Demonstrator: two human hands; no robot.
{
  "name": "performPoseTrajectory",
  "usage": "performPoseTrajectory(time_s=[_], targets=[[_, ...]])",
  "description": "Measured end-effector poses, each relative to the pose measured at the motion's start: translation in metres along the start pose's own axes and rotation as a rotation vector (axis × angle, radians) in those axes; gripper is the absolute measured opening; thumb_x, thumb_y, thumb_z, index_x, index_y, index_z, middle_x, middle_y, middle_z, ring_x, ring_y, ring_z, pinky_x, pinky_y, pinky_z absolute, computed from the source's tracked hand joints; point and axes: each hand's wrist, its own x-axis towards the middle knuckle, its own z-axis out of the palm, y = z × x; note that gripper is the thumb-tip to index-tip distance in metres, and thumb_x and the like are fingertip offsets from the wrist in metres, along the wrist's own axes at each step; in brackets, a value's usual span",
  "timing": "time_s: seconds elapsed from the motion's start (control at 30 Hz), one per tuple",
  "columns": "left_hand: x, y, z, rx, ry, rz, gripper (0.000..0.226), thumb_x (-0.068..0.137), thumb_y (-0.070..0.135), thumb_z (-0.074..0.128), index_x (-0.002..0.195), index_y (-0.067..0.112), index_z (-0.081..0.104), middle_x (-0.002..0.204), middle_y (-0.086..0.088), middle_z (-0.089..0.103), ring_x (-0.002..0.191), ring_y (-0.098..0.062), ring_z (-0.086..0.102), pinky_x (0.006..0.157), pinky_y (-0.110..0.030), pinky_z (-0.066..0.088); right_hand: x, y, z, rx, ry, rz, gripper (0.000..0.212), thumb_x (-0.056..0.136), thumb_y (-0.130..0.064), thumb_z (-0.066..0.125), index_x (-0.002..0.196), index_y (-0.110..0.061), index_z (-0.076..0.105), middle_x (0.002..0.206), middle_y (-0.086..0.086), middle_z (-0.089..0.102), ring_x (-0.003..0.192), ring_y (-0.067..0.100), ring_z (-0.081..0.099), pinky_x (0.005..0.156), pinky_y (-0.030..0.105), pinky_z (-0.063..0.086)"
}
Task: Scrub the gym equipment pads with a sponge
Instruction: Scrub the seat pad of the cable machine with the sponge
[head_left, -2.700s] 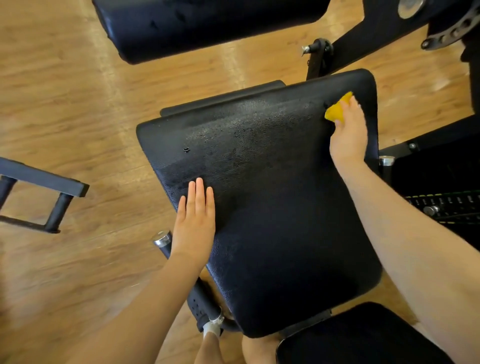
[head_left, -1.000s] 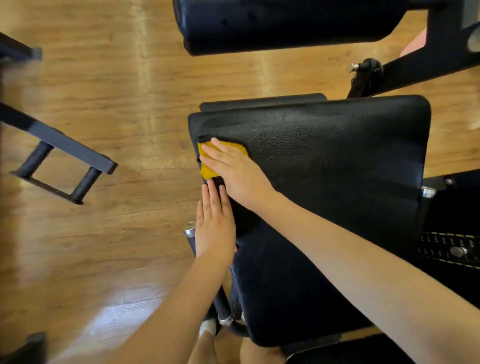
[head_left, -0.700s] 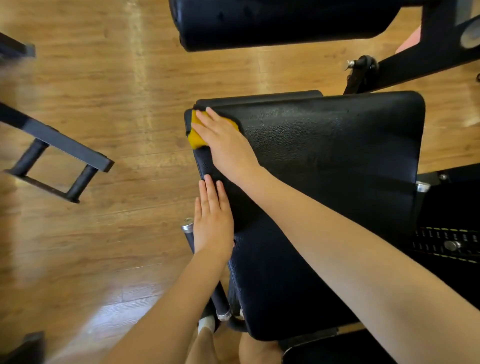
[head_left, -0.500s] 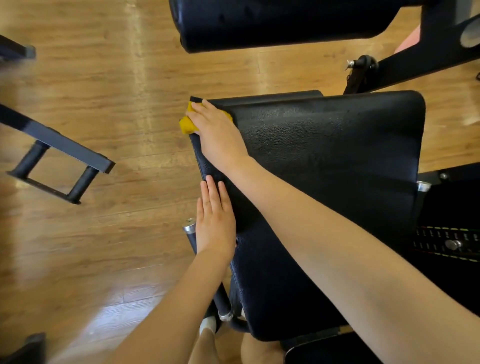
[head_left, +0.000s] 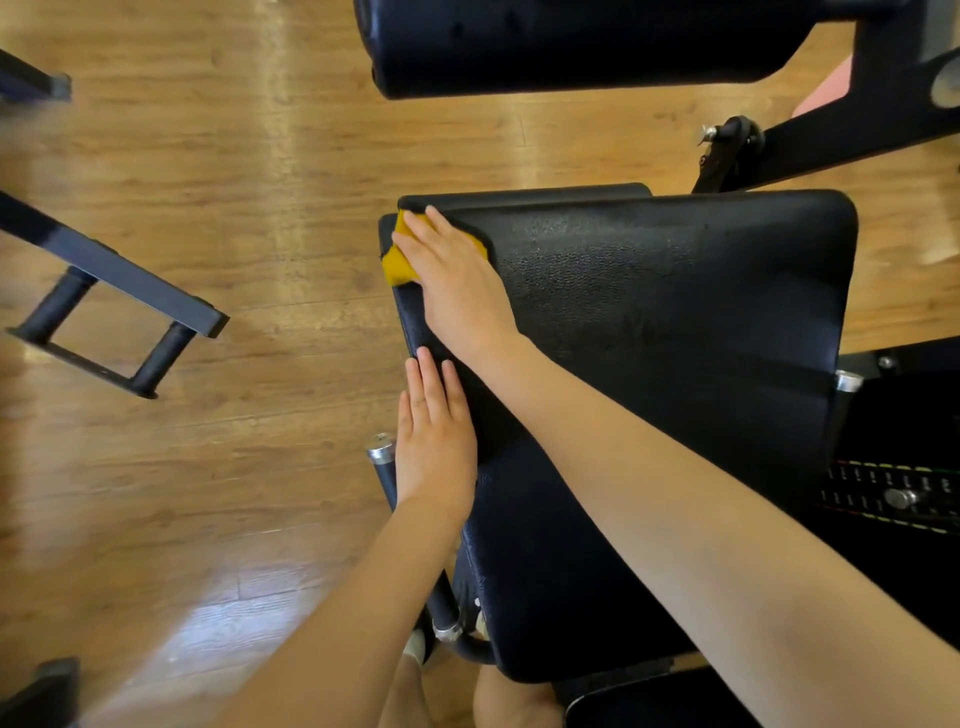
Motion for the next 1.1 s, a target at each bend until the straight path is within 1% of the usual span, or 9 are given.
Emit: performPoseTrajectory(time_s=[0.2, 0.3, 0.4, 0.53, 0.63, 0.7, 0.77, 0.93, 1.1], targets=[[-0.001, -0.001, 0.001, 0.021, -0.005, 0.005, 0.116, 0.088, 0.029, 0.065, 0.127, -0.008, -0.037, 0.131, -0.032, -0.044, 0.141, -0.042, -0.02, 0.118, -0.042, 0.001, 0.006, 0.014, -0.011, 0.042, -0.011, 0.019, 0.051, 0.09, 0.001, 0.049, 0.138, -0.014, 0.041, 0.151, 0.001, 0.031, 0.142, 0.017, 0.018, 0.11, 0.031, 0.026], [-0.001, -0.003, 0.001, 0.024, -0.013, 0.013, 0.12, 0.086, 0.03, 0.068, 0.129, -0.007, -0.037, 0.135, -0.032, -0.042, 0.141, -0.042, -0.021, 0.118, -0.043, 0.002, -0.013, 0.058, -0.033, 0.062, 0.069, 0.226, 0.051, 0.089, 0.002, 0.048, 0.137, -0.015, 0.043, 0.148, 0.003, 0.036, 0.14, 0.019, 0.024, 0.111, 0.036, 0.028], [-0.001, -0.004, 0.003, 0.011, -0.008, 0.02, 0.118, 0.086, 0.027, 0.069, 0.135, -0.006, -0.033, 0.134, -0.032, -0.042, 0.14, -0.042, -0.021, 0.118, -0.043, 0.003, -0.039, 0.11, -0.064, 0.096, 0.148, 0.486, 0.047, 0.094, -0.003, 0.043, 0.14, -0.01, 0.038, 0.148, 0.005, 0.035, 0.141, 0.019, 0.022, 0.114, 0.032, 0.02], [0.0, 0.003, 0.002, -0.023, 0.02, 0.006, 0.096, 0.095, 0.013, 0.053, 0.136, -0.008, -0.03, 0.14, -0.034, -0.037, 0.141, -0.044, -0.018, 0.119, -0.044, 0.006, -0.036, 0.122, -0.081, 0.1, 0.169, 0.672, 0.047, 0.094, 0.001, 0.043, 0.14, -0.006, 0.037, 0.148, 0.009, 0.035, 0.14, 0.023, 0.024, 0.114, 0.034, 0.021], [0.0, 0.006, 0.002, 0.001, 0.037, -0.001, 0.089, 0.097, 0.011, 0.047, 0.129, -0.01, -0.034, 0.135, -0.035, -0.039, 0.141, -0.045, -0.016, 0.119, -0.044, 0.008, -0.005, 0.074, -0.068, 0.135, 0.153, 0.487, 0.046, 0.089, 0.004, 0.045, 0.133, -0.008, 0.045, 0.144, 0.011, 0.039, 0.133, 0.026, 0.034, 0.108, 0.032, 0.028], [-0.001, 0.004, 0.001, 0.02, 0.024, -0.011, 0.103, 0.093, 0.02, 0.058, 0.129, -0.008, -0.034, 0.14, -0.034, -0.036, 0.141, -0.044, -0.017, 0.119, -0.044, 0.006, 0.012, 0.037, -0.049, 0.129, -0.01, 0.241, 0.051, 0.089, 0.005, 0.047, 0.137, -0.012, 0.042, 0.15, 0.005, 0.031, 0.139, 0.022, 0.026, 0.113, 0.032, 0.023], [-0.002, 0.001, 0.001, 0.016, 0.005, -0.01, 0.11, 0.091, 0.026, 0.063, 0.13, -0.006, -0.035, 0.145, -0.033, -0.033, 0.142, -0.042, -0.017, 0.118, -0.043, 0.006, 0.017, 0.021, -0.03, 0.066, -0.14, 0.106, 0.055, 0.09, 0.005, 0.046, 0.142, -0.014, 0.036, 0.153, 0.002, 0.025, 0.143, 0.019, 0.016, 0.115, 0.035, 0.02], [-0.001, -0.001, 0.002, 0.037, 0.016, 0.006, 0.114, 0.089, 0.028, 0.066, 0.131, -0.006, -0.034, 0.143, -0.033, -0.034, 0.141, -0.042, -0.017, 0.118, -0.044, 0.006, -0.012, 0.066, -0.039, 0.04, -0.043, 0.12, 0.053, 0.092, 0.002, 0.046, 0.141, -0.015, 0.037, 0.151, 0.001, 0.03, 0.142, 0.018, 0.02, 0.114, 0.035, 0.021], [0.0, -0.001, 0.004, 0.047, 0.015, 0.014, 0.114, 0.089, 0.027, 0.066, 0.132, -0.007, -0.033, 0.135, -0.033, -0.04, 0.141, -0.043, -0.017, 0.118, -0.044, 0.007, -0.063, 0.165, -0.08, -0.05, 0.064, 0.376, 0.045, 0.092, 0.0, 0.044, 0.137, -0.008, 0.044, 0.149, 0.006, 0.034, 0.139, 0.022, 0.026, 0.116, 0.033, 0.018]])
